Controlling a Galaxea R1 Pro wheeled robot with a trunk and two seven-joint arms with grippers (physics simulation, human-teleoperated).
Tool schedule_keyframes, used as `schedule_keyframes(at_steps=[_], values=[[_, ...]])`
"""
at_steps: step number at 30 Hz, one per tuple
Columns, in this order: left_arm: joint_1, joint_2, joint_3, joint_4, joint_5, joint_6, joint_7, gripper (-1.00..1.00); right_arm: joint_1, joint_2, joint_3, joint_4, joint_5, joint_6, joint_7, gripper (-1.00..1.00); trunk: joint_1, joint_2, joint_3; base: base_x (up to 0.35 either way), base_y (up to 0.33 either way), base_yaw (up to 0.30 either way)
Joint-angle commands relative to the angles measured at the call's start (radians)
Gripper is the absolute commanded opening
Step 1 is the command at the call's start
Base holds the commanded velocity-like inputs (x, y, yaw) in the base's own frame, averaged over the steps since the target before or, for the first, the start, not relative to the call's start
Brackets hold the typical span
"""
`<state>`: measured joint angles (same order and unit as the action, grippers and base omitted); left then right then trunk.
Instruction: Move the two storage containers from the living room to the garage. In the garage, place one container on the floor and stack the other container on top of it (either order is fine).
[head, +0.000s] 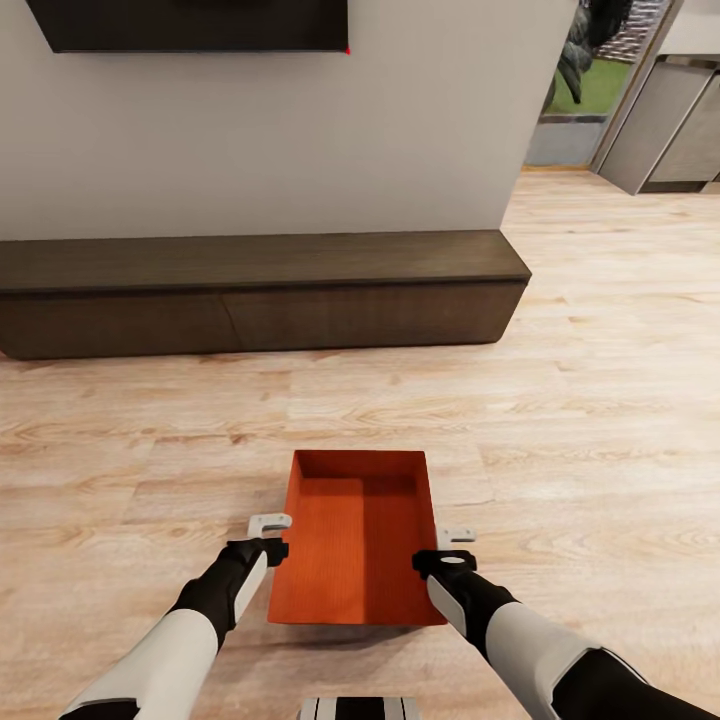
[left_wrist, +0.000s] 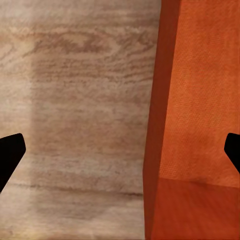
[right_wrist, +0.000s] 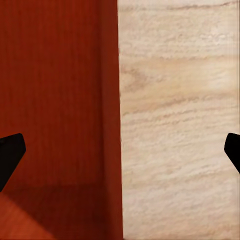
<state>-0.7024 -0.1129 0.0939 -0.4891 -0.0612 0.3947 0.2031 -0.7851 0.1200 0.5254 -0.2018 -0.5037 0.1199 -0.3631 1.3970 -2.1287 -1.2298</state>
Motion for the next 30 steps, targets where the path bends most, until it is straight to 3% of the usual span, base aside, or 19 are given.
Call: schedule_keyframes(at_steps=[1, 30], values=[[0.000, -0.002, 0.006, -0.002, -0.006, 0.005, 0.000, 1.00, 0.000, -0.002, 0.008, -0.002, -0.004, 0.007, -0.007, 1.00, 0.000, 0.000, -0.001, 0.000, 0.000, 0.000], [0.000, -0.010, 0.006, -0.003, -0.005, 0.004, -0.011, 1.00, 0.000, -0.007, 0.008, -0.002, -0.005, 0.007, -0.007, 1.00, 0.000, 0.000, -0.001, 0.000, 0.000, 0.000]])
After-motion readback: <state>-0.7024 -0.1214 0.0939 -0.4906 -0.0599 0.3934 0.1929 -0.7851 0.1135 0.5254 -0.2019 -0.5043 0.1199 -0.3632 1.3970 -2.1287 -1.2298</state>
